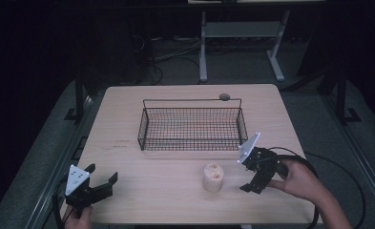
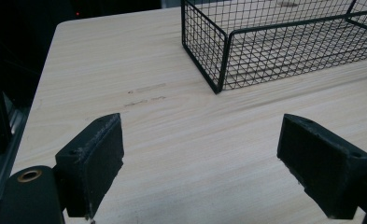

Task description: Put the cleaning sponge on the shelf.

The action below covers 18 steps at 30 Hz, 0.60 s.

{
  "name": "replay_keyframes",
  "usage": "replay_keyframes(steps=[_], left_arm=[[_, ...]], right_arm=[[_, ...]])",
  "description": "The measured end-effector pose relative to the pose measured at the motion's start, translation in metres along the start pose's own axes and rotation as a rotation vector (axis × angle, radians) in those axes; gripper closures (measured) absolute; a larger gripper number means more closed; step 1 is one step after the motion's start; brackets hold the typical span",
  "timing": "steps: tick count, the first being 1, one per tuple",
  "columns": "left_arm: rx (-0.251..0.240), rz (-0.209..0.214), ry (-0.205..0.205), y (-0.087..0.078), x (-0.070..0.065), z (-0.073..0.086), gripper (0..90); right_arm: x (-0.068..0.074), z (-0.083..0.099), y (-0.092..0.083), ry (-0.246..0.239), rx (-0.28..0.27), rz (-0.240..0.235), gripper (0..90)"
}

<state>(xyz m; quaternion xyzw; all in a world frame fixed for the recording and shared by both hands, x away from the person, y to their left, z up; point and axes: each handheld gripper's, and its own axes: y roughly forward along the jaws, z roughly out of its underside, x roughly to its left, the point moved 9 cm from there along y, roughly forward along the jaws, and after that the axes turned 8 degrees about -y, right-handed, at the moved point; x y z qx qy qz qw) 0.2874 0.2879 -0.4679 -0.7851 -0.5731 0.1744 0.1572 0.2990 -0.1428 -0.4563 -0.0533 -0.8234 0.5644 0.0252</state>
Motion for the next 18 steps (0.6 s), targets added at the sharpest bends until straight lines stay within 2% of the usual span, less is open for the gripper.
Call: replay_keyframes(steps=[18], left_arm=[[-0.010,-0.003,-0.008,-0.003,0.002,-0.001,13.8]], right_arm=[[-0.004,-0.030,0.010,-0.048,0.023,-0.036,15.0]])
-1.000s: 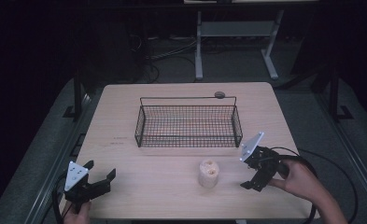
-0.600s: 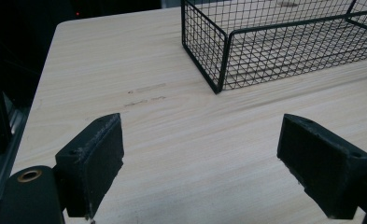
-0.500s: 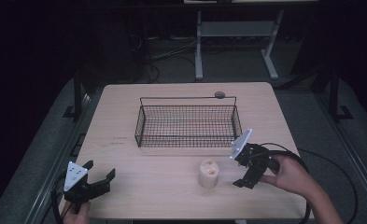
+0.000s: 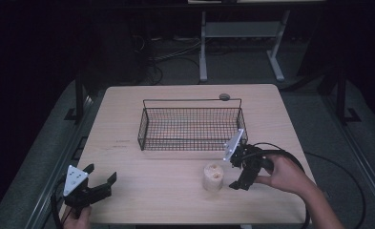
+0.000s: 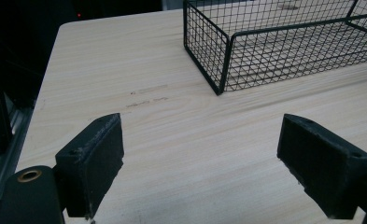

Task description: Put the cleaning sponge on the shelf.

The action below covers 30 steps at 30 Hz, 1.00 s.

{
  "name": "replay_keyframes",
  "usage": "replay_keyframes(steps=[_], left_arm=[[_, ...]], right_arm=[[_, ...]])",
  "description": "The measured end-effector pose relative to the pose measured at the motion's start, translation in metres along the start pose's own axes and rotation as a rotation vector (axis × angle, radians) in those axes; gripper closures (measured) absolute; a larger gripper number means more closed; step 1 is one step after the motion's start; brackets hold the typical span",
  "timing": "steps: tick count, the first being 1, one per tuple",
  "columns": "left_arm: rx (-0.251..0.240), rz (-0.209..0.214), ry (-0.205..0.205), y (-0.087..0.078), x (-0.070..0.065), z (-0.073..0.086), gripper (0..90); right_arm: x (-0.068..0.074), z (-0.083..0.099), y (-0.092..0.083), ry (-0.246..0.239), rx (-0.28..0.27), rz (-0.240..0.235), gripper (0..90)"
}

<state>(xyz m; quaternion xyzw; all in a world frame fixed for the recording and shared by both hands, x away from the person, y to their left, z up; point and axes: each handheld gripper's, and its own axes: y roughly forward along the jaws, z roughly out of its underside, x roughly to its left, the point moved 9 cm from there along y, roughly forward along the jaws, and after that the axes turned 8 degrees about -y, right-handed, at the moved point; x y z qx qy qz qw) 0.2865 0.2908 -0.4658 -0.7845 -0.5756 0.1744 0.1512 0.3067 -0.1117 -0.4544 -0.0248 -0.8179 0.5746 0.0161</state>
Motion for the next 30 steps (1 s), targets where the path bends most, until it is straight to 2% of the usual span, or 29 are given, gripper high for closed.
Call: replay_keyframes(steps=[20,30], left_arm=[[-0.008,0.000,0.003,-0.001,0.001,-0.002,13.8],[-0.009,-0.002,0.005,-0.001,0.001,-0.002,13.8]], right_arm=[[-0.009,-0.025,0.013,-0.027,0.025,-0.035,15.1],[-0.012,-0.037,0.017,-0.051,0.045,-0.035,15.1]])
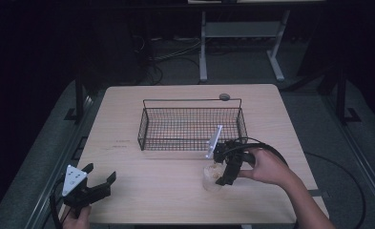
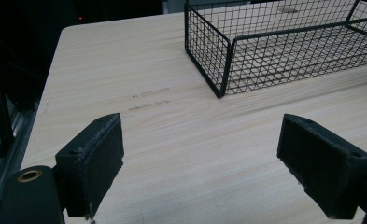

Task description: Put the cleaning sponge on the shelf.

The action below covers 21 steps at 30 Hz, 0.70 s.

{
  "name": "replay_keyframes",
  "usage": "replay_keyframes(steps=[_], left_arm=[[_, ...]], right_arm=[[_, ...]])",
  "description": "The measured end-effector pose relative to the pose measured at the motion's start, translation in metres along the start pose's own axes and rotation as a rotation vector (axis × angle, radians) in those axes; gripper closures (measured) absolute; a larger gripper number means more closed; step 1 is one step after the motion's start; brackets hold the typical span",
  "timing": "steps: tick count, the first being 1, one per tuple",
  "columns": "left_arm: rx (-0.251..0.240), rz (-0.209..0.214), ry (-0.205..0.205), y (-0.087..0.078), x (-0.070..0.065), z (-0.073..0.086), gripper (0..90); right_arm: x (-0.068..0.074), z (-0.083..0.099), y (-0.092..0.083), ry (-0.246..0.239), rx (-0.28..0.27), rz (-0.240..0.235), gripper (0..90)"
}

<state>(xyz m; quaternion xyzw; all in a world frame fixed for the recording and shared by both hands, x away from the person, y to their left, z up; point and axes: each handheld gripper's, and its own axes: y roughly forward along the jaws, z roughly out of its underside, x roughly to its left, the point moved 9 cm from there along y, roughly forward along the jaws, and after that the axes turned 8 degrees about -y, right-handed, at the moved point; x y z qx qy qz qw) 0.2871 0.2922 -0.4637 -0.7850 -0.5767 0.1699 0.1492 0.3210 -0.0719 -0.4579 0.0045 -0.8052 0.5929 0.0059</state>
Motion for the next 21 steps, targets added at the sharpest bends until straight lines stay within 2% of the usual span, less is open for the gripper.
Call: replay_keyframes(steps=[11,21], left_arm=[[0.000,-0.001,0.002,0.000,0.000,0.000,13.8],[-0.003,0.000,0.000,0.000,0.001,0.000,13.8]], right_arm=[[-0.002,-0.006,0.011,-0.012,0.035,-0.019,15.1],[-0.006,-0.008,0.020,-0.001,0.062,-0.032,15.9]])
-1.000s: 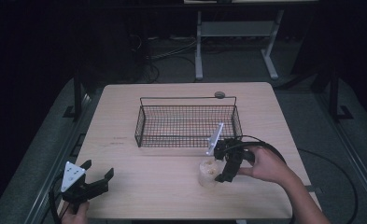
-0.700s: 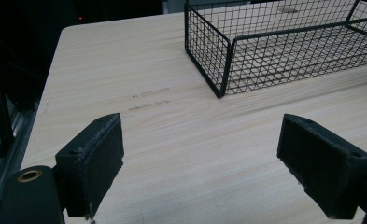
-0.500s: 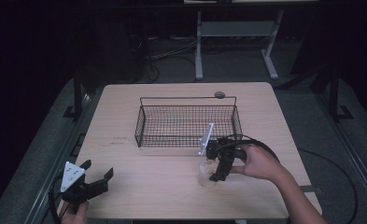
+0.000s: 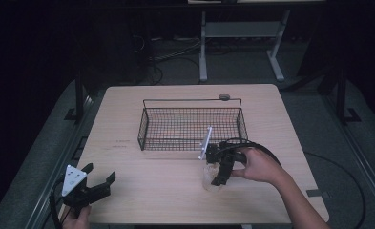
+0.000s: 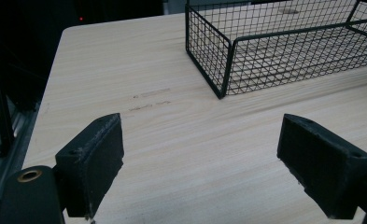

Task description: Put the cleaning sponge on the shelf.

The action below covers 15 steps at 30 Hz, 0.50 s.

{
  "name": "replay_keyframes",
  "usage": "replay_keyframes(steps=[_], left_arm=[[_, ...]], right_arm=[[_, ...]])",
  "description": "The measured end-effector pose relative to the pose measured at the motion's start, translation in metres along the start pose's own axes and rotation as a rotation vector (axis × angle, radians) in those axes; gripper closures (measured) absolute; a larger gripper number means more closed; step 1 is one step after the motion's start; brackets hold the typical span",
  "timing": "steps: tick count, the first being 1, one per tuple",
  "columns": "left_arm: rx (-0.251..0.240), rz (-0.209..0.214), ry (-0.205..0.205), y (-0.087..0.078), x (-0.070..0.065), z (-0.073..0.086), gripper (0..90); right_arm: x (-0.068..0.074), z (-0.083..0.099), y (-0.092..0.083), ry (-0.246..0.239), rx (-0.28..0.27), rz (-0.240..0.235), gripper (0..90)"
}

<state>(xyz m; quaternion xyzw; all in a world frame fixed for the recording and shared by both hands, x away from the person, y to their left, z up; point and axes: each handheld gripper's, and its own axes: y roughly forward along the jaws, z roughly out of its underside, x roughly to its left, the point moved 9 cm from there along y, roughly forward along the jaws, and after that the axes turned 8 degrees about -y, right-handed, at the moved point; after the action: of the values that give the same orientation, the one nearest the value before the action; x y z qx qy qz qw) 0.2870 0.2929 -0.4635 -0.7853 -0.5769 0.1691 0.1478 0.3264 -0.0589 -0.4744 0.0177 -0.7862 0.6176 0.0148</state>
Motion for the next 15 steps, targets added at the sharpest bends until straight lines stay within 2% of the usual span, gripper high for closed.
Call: replay_keyframes(steps=[9,11,15], left_arm=[[-0.004,-0.001,0.000,-0.0006,0.0001,-0.0006,13.8],[-0.003,-0.002,-0.001,-0.0009,0.0004,-0.0008,13.8],[-0.004,-0.003,-0.001,-0.0006,0.0007,-0.0010,13.8]], right_arm=[[-0.0003,0.0002,0.0030,-0.003,0.013,-0.014,22.9],[0.0001,-0.0001,0.0025,-0.004,0.010,-0.020,26.6],[0.0008,-0.0007,0.0014,-0.011,0.008,-0.020,26.8]])
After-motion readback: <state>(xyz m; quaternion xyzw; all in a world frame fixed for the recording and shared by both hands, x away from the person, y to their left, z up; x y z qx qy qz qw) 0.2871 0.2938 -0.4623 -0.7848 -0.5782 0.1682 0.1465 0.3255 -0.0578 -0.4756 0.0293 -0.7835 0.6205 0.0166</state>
